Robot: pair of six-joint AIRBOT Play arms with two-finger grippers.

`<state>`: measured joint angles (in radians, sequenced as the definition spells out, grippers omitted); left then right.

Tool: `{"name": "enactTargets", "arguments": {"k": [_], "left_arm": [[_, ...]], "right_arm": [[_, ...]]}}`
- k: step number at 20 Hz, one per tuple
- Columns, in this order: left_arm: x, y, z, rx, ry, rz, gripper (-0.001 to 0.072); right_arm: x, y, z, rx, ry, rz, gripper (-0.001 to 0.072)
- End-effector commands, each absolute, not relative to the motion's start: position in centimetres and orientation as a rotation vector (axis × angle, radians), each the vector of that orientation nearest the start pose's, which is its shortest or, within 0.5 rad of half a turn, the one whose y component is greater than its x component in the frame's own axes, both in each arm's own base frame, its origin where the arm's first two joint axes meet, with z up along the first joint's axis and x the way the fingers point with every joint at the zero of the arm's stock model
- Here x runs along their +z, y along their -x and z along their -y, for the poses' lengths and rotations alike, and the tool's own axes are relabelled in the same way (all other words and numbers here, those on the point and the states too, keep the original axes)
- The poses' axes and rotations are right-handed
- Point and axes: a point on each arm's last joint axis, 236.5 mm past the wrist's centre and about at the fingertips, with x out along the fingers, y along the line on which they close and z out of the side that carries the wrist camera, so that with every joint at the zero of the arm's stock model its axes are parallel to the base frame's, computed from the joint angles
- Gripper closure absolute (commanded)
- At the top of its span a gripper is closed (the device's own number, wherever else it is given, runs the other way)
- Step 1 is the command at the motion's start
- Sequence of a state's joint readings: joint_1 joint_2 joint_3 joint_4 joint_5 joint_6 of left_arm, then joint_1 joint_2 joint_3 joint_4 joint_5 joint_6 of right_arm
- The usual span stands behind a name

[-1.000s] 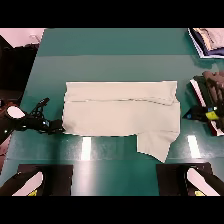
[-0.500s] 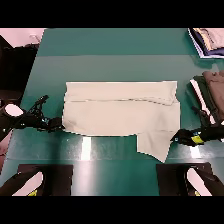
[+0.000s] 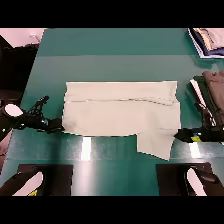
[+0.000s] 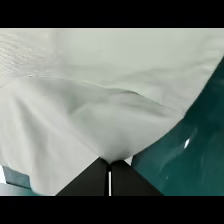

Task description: Fold the shirts.

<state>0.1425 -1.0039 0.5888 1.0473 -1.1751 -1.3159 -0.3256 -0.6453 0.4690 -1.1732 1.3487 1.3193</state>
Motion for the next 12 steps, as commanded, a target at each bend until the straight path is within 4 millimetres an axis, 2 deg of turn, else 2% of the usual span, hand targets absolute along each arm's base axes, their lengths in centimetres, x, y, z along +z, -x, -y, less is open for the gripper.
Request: {"name": "enactTargets", "arguments": {"k": [1,3,4,6,7,9,12], "left_arm": [[-4.9,-21.0,7.9,-0.345,0.4,-1.527,0.0686],[-2.5,-19.8,8.3,-0.358,0.398,-1.495,0.0686],[-1.3,-19.0,8.7,-0.362,0.41,-1.482,0.0685],[1.1,-17.3,10.0,-0.402,0.447,-1.452,0.0685],[2.1,-17.3,10.7,-0.429,0.458,-1.412,0.0685],[3.1,-19.2,10.8,-0.422,0.473,-1.319,0.0685],[4.8,-23.7,9.6,-0.353,0.463,-1.133,0.0685]], "right_arm": [[-1.3,-15.3,-1.5,0.133,-0.27,-1.483,0.0696],[0.9,-13.7,0.4,0.066,-0.187,-1.526,0.0697],[1.9,-13.3,0.8,0.055,-0.168,-1.523,0.0697],[3.5,-13.5,0.5,0.062,-0.164,-1.487,0.0697],[4.1,-14.0,0.3,0.07,-0.165,-1.467,0.0697],[4.8,-16.0,-0.2,0.102,-0.17,-1.422,0.0697],[5.2,-19.7,-0.3,0.14,-0.138,-1.398,0.0697]]}}
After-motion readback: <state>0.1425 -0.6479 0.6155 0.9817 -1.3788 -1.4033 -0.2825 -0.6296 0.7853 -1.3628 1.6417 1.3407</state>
